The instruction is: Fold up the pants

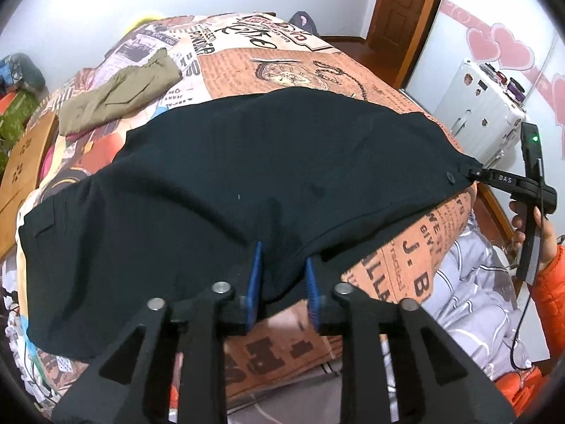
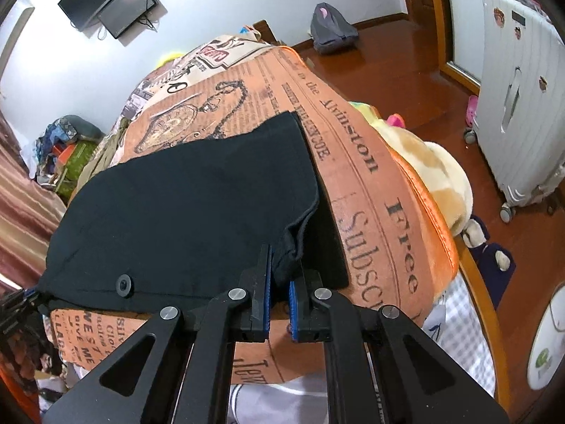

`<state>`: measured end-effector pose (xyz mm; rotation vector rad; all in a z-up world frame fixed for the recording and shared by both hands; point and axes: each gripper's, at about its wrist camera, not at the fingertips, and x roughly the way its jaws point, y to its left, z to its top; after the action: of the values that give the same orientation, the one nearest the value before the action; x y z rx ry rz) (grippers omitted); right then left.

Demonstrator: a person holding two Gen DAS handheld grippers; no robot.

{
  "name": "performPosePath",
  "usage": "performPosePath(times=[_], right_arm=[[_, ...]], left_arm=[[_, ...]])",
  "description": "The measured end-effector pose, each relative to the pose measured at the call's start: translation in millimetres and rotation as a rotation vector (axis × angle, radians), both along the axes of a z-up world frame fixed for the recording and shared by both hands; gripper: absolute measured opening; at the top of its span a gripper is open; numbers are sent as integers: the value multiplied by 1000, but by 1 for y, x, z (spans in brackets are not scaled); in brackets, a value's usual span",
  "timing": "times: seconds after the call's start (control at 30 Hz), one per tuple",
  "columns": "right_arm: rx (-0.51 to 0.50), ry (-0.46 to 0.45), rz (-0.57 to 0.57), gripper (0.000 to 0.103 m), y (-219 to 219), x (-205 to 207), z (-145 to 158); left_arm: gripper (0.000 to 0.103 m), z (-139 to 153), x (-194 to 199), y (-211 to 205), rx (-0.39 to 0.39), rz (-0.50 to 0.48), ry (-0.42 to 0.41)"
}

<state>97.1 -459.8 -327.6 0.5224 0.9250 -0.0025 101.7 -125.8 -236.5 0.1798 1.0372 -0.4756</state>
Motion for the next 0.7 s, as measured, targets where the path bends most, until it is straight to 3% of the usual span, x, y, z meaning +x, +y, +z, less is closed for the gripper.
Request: performPosePath(times=[0.07, 0.2, 0.37, 0.5, 0.7], right_arm=[[-10, 12, 14, 9, -2, -1, 2], [-87, 19, 15, 20, -8, -6, 11], [-165, 4, 2, 23, -14, -7, 28], [-192, -29, 6, 23, -19, -1, 45], [-195, -55, 18, 23, -21, 24, 55]], left_arm=[[34, 4, -5, 4, -1, -8, 0], [34, 19, -15, 17, 13, -7, -15], [35, 42, -11, 36, -5, 38, -29], [38, 59, 12, 45, -24, 80, -58], [39, 64, 68, 33, 10, 81, -94]])
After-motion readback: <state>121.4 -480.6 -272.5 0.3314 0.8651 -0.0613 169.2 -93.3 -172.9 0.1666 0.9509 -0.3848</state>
